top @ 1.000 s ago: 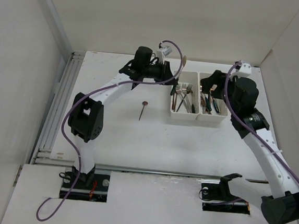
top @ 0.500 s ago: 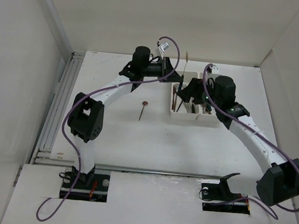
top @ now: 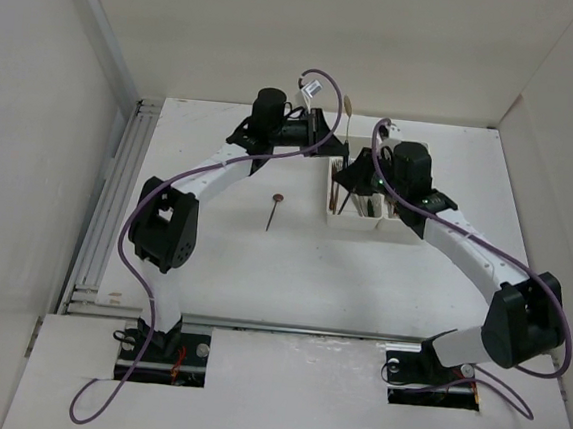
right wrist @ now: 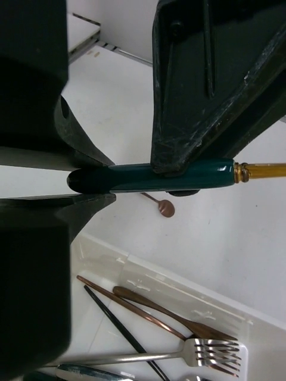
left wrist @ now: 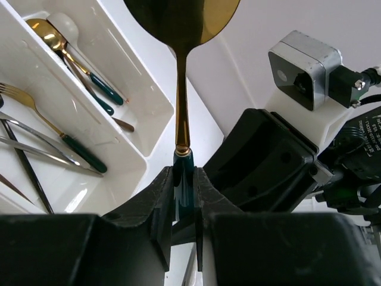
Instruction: Sort the eating utensils into containers
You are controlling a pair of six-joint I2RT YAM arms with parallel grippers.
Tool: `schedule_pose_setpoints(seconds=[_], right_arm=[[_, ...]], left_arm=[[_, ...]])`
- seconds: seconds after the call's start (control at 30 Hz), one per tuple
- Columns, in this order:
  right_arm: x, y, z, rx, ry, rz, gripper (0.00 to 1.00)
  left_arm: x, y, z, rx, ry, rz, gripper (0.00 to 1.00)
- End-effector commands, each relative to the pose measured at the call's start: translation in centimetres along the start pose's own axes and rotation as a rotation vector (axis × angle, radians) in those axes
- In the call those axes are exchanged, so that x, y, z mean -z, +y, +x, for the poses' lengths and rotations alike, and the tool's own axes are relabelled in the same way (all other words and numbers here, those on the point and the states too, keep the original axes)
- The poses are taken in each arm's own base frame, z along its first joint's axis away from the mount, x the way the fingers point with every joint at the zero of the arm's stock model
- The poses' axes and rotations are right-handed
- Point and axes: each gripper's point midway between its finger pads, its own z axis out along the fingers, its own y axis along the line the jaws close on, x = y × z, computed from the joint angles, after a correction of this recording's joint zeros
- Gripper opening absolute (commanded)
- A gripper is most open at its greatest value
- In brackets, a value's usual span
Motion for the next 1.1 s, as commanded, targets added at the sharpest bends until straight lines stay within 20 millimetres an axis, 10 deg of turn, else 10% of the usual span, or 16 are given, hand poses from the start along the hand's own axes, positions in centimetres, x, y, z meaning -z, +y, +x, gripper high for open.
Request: schedule_pose_setpoints(seconds=[0.0,0.3,0.43,0.47,0.67,0.87,1.07], right_arm=[[0.5,1.0,-4.4,0.031,-0.137,0.007,0.0],[3.1,-2.6,-6.3,0.037,-0.224,0.118,0.0],[4.1,-3.1,-6.6,0.043,-0.244,0.132,0.0],[4.0,-3.4,-6.1,0.04,-0.233,0.138,0.0],[6.0,-8.9,-6.3,0.016,-0.232,0.334,0.0],[7.1,-17.2,-4.1,-0.003,-0.062,0.673,0.0],[7.6,-18.8,-3.3,-0.005,-0.041,0.762,0.44]], left_arm=[[1.6,-5.1,-1.4,-0.12,-0.024,0.08,0.02],[1.6,-2.7,-1.1,-0.168,-0.023,-0.022,0.18],[1.3,-2.9,-0.8,-0.169,-0.016,-0.016,0.51],[1.3,-2.9,-0.8,-0.169,-0.016,-0.016,0.99],[1.8,-1.5,-2.1,-0.3,-0.034,-0.141,0.99],[8.7,3.9,-8.6,-0.608,-0.171,-0.748,0.99],[17.9,7.8,-9.7,-0.7,-0.237,-1.157,0.99]])
